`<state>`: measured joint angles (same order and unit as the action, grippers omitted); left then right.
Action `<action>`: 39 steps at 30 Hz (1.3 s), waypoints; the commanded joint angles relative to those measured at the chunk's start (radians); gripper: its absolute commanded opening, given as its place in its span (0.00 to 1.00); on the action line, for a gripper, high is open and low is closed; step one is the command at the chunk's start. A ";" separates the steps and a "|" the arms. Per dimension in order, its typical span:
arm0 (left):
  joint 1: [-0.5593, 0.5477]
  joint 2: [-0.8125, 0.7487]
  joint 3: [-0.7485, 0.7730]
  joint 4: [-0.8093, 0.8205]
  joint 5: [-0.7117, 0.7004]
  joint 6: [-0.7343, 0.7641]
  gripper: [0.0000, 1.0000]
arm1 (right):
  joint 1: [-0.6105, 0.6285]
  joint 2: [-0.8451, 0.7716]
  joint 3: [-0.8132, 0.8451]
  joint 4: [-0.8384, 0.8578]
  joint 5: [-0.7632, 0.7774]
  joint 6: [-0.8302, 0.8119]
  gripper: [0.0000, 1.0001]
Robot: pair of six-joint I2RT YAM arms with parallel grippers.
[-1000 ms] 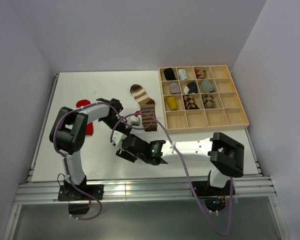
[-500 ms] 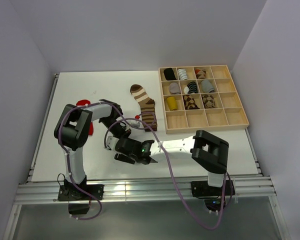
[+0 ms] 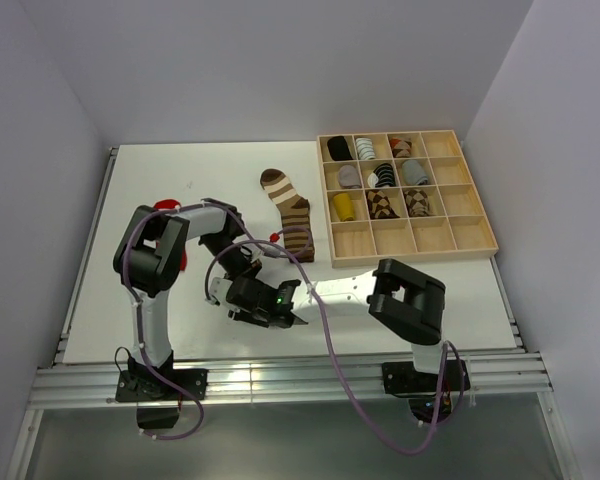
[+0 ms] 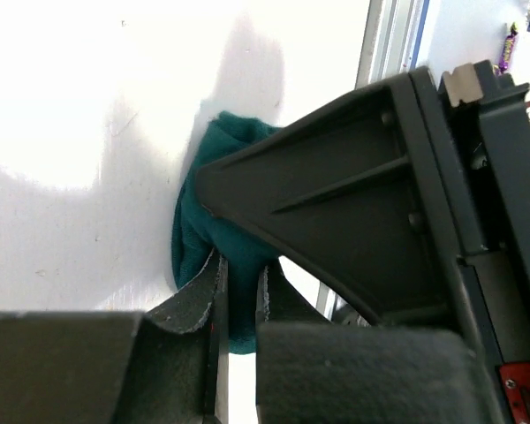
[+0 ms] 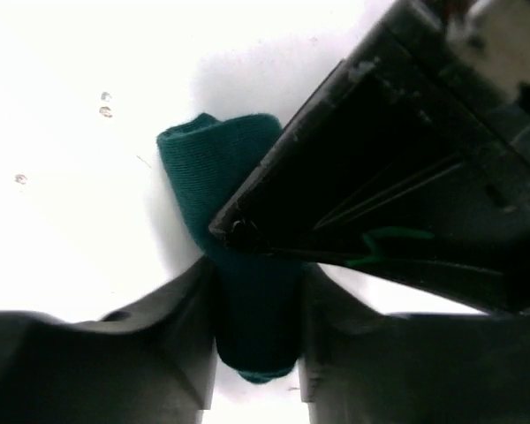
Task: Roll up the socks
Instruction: Pick up the sock at the center of the board.
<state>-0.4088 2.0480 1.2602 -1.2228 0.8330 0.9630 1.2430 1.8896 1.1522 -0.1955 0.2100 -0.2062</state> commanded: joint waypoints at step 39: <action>0.329 -0.100 0.508 -0.049 0.097 -0.191 0.33 | -0.502 -0.455 -0.108 -0.085 0.008 0.367 0.00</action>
<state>-0.1066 2.0193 1.7180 -1.3075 0.8654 0.8577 0.8101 1.5085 1.0080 -0.2279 0.1181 0.0502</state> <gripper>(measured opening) 0.337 0.311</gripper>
